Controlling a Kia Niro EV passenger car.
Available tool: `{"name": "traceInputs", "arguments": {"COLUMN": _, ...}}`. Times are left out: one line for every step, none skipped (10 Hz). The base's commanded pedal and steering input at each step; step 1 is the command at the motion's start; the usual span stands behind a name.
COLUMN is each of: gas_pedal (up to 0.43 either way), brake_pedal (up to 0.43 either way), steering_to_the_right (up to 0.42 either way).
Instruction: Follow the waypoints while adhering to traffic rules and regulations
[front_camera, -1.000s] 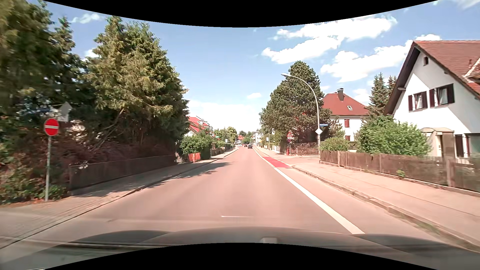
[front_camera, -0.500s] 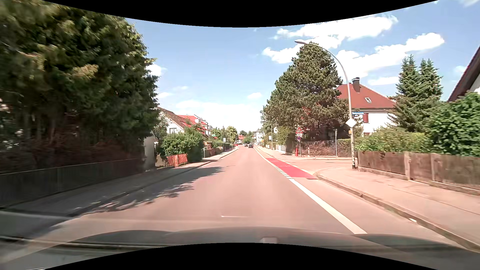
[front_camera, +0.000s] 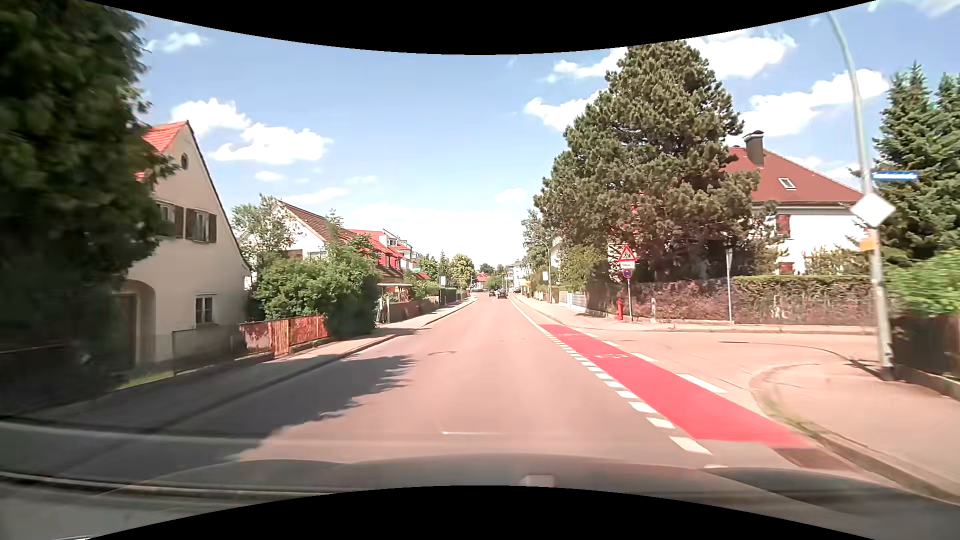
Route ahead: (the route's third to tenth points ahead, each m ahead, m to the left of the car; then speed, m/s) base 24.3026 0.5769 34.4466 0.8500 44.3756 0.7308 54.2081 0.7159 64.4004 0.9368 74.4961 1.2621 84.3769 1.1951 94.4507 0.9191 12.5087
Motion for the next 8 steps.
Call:
{"name": "traceInputs", "arguments": {"gas_pedal": 0.079, "brake_pedal": 0.0, "steering_to_the_right": -0.001}}
{"name": "traceInputs", "arguments": {"gas_pedal": 0.079, "brake_pedal": 0.0, "steering_to_the_right": -0.001}}
{"name": "traceInputs", "arguments": {"gas_pedal": 0.079, "brake_pedal": 0.0, "steering_to_the_right": -0.001}}
{"name": "traceInputs", "arguments": {"gas_pedal": 0.079, "brake_pedal": 0.0, "steering_to_the_right": -0.001}}
{"name": "traceInputs", "arguments": {"gas_pedal": 0.079, "brake_pedal": 0.0, "steering_to_the_right": -0.001}}
{"name": "traceInputs", "arguments": {"gas_pedal": 0.079, "brake_pedal": 0.0, "steering_to_the_right": -0.001}}
{"name": "traceInputs", "arguments": {"gas_pedal": 0.079, "brake_pedal": 0.0, "steering_to_the_right": -0.001}}
{"name": "traceInputs", "arguments": {"gas_pedal": 0.079, "brake_pedal": 0.0, "steering_to_the_right": -0.001}}
